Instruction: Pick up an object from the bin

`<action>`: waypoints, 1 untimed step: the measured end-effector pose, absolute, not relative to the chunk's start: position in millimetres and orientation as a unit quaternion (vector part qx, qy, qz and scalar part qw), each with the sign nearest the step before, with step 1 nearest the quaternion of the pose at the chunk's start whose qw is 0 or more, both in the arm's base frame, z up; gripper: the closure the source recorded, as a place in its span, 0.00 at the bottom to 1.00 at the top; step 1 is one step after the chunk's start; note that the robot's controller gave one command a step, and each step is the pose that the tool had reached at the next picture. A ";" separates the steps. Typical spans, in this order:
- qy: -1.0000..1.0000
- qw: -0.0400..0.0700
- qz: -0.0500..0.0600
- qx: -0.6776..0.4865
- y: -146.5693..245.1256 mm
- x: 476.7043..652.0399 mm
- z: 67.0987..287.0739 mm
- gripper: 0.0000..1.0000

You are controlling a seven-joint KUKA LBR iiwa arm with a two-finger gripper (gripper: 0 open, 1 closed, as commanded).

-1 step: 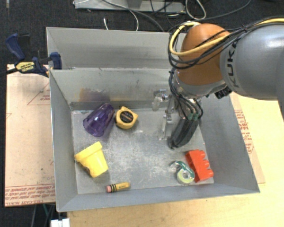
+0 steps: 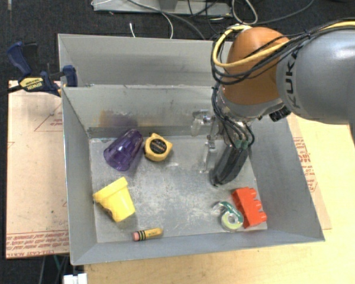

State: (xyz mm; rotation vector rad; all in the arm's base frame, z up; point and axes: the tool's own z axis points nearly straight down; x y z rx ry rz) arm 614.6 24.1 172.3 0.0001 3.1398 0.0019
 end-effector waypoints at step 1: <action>0.998 0.002 0.000 -0.057 -42.6 623.8 120.0 0.00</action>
Offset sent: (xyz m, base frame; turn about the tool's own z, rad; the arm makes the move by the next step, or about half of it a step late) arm -0.0016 -0.1110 -0.0471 -0.6288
